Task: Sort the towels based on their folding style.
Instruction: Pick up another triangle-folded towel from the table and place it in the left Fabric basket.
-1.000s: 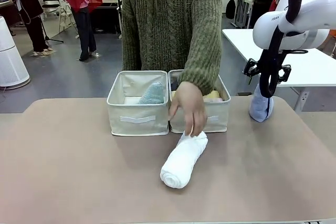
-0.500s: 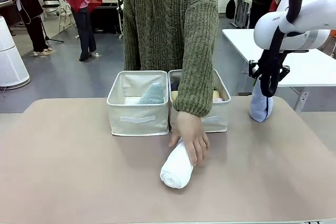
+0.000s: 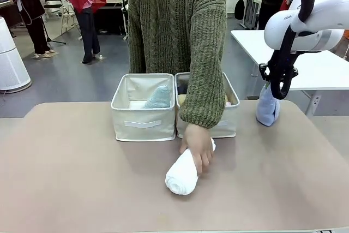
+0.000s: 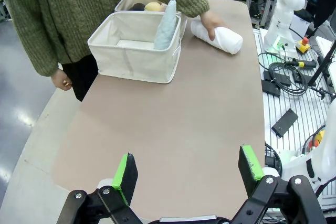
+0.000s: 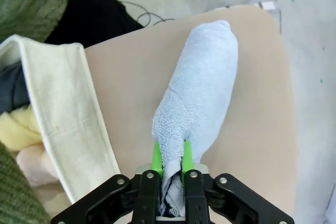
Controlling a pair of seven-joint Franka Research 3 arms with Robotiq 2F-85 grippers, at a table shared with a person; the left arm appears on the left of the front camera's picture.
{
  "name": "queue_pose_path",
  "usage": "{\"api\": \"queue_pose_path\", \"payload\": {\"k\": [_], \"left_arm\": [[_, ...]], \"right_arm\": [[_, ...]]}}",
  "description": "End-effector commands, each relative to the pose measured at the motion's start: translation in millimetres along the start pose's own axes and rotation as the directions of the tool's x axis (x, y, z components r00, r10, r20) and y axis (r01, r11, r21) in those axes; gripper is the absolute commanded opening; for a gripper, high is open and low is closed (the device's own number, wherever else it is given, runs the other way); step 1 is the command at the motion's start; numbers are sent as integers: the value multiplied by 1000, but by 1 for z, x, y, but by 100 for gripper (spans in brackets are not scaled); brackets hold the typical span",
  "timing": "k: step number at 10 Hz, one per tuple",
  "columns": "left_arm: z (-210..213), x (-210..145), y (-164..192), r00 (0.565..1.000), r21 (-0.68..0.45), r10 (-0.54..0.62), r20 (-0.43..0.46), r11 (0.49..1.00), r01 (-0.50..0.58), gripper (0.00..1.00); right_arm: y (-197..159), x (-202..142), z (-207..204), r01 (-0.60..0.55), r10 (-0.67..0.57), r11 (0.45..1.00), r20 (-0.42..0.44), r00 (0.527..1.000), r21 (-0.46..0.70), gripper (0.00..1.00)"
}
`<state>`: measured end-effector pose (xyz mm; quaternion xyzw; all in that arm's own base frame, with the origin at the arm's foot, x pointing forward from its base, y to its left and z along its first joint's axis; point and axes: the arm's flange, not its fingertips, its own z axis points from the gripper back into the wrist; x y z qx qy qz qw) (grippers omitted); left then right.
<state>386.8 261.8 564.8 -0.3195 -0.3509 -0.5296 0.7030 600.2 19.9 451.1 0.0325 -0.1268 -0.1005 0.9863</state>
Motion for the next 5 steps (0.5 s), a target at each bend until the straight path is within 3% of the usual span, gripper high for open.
{"api": "queue_pose_path", "payload": {"k": [1, 2, 3, 5], "left_arm": [[0, 0, -2, 1000, 2, -5, 15, 1000, 5, 100], [0, 0, -2, 1000, 2, -5, 15, 1000, 5, 100], [0, 0, -2, 1000, 2, -5, 15, 1000, 5, 100], [0, 0, -2, 1000, 2, -5, 15, 1000, 5, 100]], "right_arm": [[-1, -16, 17, -145, 145, 989, 0, 989, 27, 0], [1, -30, 39, -205, 205, 979, -22, 979, -21, 14], [1, -49, 69, -311, 311, 950, -42, 950, -6, 14], [1, -83, 131, -399, 400, 916, 38, 916, -46, 14]]}}
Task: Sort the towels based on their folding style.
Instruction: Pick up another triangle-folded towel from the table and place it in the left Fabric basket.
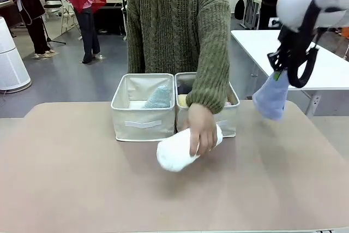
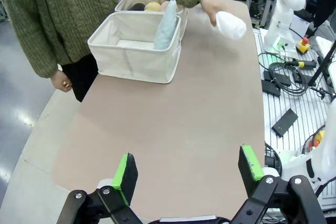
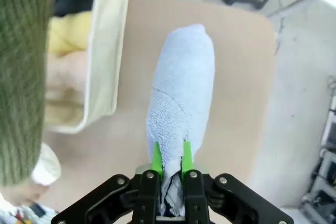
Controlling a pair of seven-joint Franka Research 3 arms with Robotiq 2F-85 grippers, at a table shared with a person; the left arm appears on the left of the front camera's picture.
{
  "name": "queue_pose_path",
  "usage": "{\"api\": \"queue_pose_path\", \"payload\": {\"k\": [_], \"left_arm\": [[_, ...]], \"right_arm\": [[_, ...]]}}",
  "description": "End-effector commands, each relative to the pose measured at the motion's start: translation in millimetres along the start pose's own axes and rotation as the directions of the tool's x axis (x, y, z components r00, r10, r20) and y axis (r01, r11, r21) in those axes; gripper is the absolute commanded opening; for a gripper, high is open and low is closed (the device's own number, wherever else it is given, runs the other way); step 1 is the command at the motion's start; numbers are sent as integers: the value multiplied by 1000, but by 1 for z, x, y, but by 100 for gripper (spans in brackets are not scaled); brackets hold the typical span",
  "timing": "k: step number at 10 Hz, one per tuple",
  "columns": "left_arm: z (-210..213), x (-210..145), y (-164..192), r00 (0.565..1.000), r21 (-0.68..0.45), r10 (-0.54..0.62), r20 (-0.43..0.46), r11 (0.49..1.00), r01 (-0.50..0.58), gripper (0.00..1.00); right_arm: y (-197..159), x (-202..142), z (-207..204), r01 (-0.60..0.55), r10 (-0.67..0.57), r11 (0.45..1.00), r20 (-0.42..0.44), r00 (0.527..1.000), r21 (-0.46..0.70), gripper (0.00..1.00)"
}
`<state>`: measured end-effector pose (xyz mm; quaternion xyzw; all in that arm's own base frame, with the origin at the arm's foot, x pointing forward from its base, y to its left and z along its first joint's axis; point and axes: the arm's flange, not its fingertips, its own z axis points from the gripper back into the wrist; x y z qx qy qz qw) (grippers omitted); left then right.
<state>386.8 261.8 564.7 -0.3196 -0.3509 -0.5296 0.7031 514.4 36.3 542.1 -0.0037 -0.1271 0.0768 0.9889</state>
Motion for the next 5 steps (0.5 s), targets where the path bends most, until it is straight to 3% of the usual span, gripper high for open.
{"api": "queue_pose_path", "payload": {"k": [1, 3, 4, 5], "left_arm": [[0, 0, -2, 1000, 2, -6, 15, 1000, 6, 100], [0, 0, -2, 1000, 2, -6, 15, 1000, 6, 100], [0, 0, -2, 1000, 2, -6, 15, 1000, 6, 100], [0, 0, -2, 1000, 2, -6, 15, 1000, 6, 100]], "right_arm": [[7, -35, 43, -79, 80, 997, 64, 995, -27, 14], [24, -67, 81, -170, 170, 985, 114, 979, -11, 14], [4, -83, 96, -131, 137, 990, 133, 982, -58, 14], [-42, -111, 109, -23, 33, 995, 99, 995, -101, 14]]}}
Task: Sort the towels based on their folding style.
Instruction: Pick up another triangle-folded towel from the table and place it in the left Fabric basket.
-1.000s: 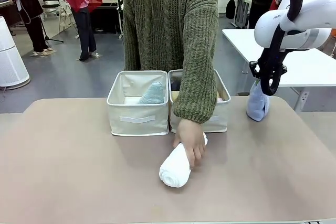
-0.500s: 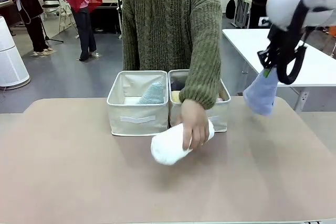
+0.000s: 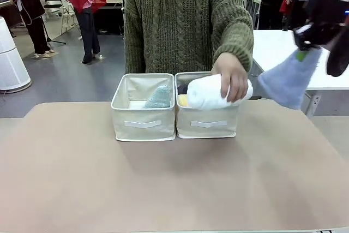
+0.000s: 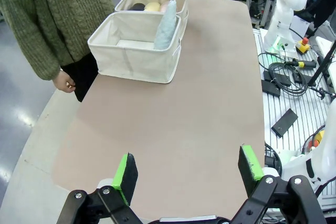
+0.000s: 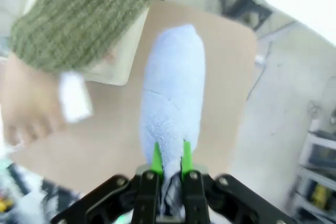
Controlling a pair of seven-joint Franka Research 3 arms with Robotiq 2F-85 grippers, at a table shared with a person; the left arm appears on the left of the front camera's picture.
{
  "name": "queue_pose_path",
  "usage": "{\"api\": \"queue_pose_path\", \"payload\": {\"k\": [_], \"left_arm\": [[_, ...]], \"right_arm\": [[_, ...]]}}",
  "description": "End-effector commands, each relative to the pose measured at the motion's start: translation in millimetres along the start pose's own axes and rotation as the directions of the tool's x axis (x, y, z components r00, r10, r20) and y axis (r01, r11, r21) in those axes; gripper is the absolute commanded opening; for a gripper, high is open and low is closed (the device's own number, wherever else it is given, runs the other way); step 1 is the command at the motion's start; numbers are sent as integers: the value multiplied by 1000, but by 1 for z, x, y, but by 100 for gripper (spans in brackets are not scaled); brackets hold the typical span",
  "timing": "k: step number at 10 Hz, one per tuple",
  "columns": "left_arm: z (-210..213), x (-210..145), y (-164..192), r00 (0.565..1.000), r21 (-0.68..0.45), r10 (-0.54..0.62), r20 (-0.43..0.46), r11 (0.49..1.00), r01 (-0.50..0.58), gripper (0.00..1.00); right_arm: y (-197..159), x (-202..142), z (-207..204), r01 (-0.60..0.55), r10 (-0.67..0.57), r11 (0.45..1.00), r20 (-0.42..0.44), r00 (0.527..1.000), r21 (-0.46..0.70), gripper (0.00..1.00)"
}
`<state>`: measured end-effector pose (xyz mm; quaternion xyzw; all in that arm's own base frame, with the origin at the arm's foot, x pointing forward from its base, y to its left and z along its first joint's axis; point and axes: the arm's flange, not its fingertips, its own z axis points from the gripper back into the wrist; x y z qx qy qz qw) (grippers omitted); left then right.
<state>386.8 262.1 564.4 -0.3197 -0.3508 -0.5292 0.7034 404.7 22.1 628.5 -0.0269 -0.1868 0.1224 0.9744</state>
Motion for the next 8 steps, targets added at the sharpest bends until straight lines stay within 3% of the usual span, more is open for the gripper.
{"api": "queue_pose_path", "payload": {"k": [1, 3, 5, 8], "left_arm": [[0, 1, -2, 1000, 2, -7, 15, 1000, 7, 100], [0, 1, -2, 1000, 2, -7, 15, 1000, 7, 100], [0, 1, -2, 1000, 2, -7, 15, 1000, 7, 100], [0, 1, -2, 1000, 2, -7, 15, 1000, 7, 100]], "right_arm": [[-87, -80, 27, 195, -198, 973, -9, 980, -125, 14], [-146, -178, 81, 440, -427, 882, 109, 898, -170, 14], [-151, -202, 89, 455, -437, 876, 131, 890, -163, 14], [-157, -199, 84, 417, -404, 900, 114, 908, -127, 14]]}}
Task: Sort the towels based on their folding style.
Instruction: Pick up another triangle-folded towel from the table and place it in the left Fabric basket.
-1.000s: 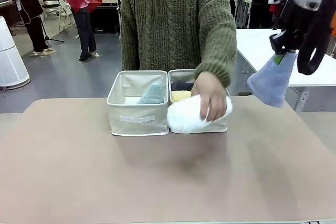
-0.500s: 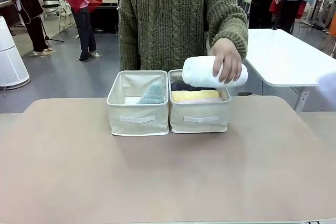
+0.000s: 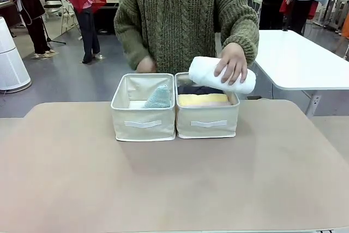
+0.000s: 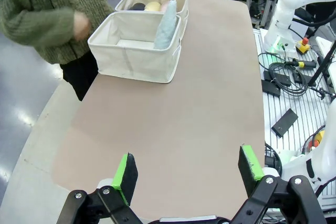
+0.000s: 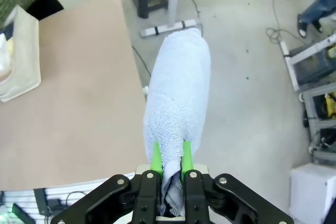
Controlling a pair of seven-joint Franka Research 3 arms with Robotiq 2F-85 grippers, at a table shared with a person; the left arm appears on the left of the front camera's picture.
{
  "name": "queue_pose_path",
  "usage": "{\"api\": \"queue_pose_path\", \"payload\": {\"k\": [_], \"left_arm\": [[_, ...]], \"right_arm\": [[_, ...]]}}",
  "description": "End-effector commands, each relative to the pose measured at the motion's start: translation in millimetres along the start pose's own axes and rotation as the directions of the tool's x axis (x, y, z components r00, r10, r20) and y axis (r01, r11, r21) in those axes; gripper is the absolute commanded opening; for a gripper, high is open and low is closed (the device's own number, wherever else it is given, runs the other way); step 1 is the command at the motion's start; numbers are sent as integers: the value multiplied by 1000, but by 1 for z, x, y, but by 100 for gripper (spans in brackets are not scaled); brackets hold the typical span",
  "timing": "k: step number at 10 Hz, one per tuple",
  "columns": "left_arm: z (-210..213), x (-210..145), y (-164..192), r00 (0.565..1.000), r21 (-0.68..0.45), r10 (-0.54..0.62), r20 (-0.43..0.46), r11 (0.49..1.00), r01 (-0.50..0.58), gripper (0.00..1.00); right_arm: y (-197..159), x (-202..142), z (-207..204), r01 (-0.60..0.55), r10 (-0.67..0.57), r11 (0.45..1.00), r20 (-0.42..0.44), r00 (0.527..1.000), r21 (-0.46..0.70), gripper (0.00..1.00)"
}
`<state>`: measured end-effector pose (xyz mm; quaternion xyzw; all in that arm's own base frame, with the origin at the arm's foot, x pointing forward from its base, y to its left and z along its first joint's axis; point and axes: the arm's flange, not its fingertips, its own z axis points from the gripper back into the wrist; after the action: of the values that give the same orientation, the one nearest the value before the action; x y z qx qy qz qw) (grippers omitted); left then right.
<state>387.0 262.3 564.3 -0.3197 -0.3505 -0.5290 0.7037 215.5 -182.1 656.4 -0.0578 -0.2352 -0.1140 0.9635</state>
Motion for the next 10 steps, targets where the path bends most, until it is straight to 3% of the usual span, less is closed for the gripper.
{"api": "queue_pose_path", "payload": {"k": [1, 5, 10], "left_arm": [[0, 1, -2, 1000, 2, -7, 15, 1000, 7, 100], [0, 1, -2, 1000, 2, -7, 15, 1000, 7, 100], [0, 1, -2, 1000, 2, -7, 15, 1000, 7, 100]], "right_arm": [[11, 14, -14, -41, 41, 999, -1, 999, 26, 14], [56, 37, -37, -219, 225, 970, -45, 973, 103, 14], [128, 65, -60, -413, 424, 899, -54, 904, 148, 14]]}}
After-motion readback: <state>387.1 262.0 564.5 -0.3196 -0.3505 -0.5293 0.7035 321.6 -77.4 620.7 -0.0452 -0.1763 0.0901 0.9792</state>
